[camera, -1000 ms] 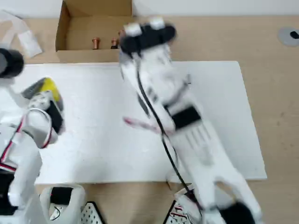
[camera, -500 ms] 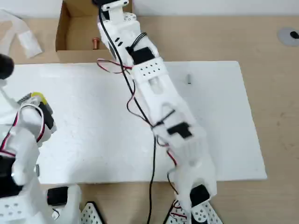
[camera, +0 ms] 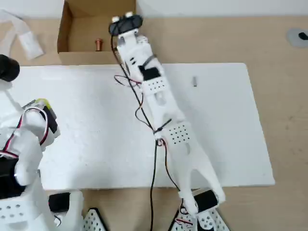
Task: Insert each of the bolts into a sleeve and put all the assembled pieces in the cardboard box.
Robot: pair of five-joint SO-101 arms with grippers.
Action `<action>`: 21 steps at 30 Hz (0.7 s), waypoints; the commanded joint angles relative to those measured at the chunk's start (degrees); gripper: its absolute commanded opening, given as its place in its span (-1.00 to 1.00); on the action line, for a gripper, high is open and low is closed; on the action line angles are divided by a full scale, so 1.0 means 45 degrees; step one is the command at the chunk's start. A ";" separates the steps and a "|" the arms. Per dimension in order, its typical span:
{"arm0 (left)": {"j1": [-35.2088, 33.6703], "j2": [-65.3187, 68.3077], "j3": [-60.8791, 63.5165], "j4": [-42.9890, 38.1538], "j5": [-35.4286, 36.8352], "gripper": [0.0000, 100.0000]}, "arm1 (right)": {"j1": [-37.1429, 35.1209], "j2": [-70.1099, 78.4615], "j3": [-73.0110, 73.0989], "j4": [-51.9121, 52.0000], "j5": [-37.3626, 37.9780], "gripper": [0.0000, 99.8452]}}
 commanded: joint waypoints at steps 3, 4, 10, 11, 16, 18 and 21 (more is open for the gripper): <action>-0.0020 -0.0088 -0.0039 0.0899 -0.1817 -0.98 | 0.0107 0.0127 -0.1729 0.1504 0.0234 -0.61; -0.0078 -0.0088 -0.0020 0.1016 -0.1856 -0.98 | 0.0088 -0.0010 -0.1709 0.1993 0.0215 -0.52; -0.0117 -0.0088 0.0020 0.1621 -0.1915 -0.98 | -0.0127 -0.1592 -0.1748 0.4298 0.0234 -0.35; -0.0137 -0.0088 0.0020 0.1641 -0.1915 -0.98 | -0.0186 -0.2100 -0.1748 0.4864 0.0254 -0.36; -0.0117 -0.0440 0.0742 0.1661 -0.2696 -0.98 | -0.0596 -0.6515 -0.1709 1.0413 0.0215 -0.61; -0.0039 -0.1065 0.1426 0.1504 -0.2950 -0.98 | -0.0869 -0.7922 -0.1690 1.2737 0.0215 -0.78; -0.0039 -0.2237 0.2774 0.0781 -0.3204 -0.98 | -0.1123 -0.9211 -0.1709 1.4965 0.0215 -0.99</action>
